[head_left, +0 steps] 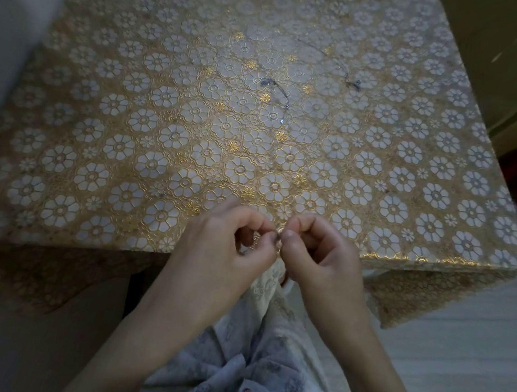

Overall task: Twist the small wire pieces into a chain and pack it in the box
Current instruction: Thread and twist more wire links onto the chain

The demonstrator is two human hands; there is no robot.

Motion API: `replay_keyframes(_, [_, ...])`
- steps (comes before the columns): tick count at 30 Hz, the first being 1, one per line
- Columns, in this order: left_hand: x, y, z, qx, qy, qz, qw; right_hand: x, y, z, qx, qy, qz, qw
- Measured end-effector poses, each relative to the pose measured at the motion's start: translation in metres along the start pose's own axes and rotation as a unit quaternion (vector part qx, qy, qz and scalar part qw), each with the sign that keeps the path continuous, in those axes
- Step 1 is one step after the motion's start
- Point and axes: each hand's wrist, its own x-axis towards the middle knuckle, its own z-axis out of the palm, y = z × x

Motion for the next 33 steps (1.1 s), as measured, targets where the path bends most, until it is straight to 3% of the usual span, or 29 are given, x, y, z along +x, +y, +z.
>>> replay_keyframes(7, [0.002, 0.003, -0.006, -0.085, -0.025, -0.028, 0.996, 0.001, 0.001, -0.004, 0.058, -0.013, 0.057, 0.997])
replay_keyframes(15, [0.0, 0.0, -0.005, -0.09, -0.042, -0.022, 0.995, 0.005, 0.004, -0.005, 0.165, -0.035, 0.109, 0.98])
replay_keyframes(26, [0.003, -0.013, -0.005, -0.103, -0.034, -0.061, 0.992, 0.002, 0.002, -0.006, 0.079, -0.015, 0.097, 0.992])
replay_keyframes(33, [0.007, -0.013, -0.002, -0.33, -0.049, -0.209, 0.919, 0.001, -0.001, -0.003, -0.022, -0.014, 0.055, 0.998])
